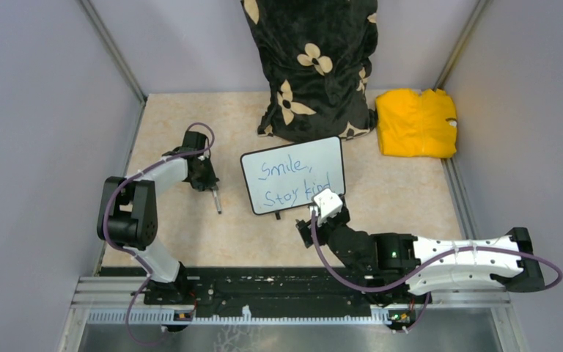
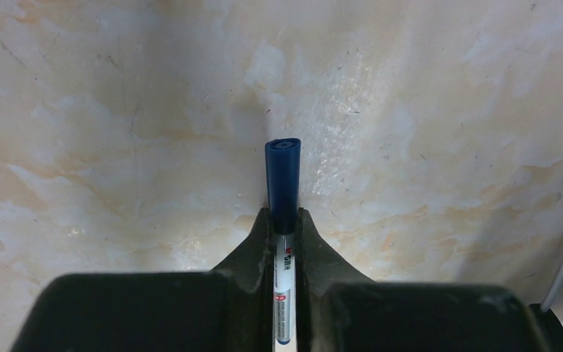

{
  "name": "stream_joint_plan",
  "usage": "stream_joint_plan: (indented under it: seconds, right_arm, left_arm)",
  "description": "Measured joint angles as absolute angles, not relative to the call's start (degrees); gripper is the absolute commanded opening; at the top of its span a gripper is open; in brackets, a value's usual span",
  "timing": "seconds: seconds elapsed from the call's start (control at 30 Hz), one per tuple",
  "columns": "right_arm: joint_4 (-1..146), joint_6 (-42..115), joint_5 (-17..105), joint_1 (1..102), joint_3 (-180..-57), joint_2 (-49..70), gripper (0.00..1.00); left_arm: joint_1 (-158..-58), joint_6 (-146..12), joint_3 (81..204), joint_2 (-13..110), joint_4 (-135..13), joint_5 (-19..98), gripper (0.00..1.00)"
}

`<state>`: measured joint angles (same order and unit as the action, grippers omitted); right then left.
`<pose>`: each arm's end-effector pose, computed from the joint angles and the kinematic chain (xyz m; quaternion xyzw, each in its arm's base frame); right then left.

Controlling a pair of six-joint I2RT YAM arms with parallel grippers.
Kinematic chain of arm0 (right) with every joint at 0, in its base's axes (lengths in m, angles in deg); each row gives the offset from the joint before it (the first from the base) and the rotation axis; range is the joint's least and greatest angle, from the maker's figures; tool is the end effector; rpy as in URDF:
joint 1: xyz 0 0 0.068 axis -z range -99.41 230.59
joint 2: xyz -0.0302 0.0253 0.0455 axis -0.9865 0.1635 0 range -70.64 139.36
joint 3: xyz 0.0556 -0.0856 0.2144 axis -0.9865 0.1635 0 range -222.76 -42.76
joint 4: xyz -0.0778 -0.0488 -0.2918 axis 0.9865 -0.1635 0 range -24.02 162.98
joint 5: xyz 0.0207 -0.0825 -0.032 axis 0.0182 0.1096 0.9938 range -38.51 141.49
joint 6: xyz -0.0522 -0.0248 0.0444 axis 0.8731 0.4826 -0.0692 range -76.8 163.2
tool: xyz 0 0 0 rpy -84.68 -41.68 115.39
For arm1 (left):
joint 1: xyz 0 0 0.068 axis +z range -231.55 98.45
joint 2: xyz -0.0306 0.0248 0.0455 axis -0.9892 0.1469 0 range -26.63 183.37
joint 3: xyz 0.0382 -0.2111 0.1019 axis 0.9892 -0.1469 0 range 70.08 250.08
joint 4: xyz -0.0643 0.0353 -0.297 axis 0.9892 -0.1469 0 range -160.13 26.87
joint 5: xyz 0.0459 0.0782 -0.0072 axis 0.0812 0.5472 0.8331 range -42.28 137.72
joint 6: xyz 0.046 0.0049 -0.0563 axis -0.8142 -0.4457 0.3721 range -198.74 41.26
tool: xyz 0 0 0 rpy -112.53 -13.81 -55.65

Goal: Write a sentence on the whiteboard
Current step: Place the whiteboard marker at the center of the board.

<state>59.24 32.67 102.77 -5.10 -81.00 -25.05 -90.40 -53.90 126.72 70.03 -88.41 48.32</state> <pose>0.0669 0.2583 0.2578 -0.2593 0.7384 0.1414 0.6062 0.3606 -0.0554 0.0752 -0.1370 0.9672 -0.0571 0.2061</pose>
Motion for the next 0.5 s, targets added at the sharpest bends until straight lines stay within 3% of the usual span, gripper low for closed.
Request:
stream_joint_plan:
  seconds: [0.5]
  right_arm:
    - [60.9,34.2,104.0,-5.1,-81.0,-25.0,0.75]
  left_arm:
    - [-90.4,-54.0,126.4,70.4,-85.3,47.7,0.24]
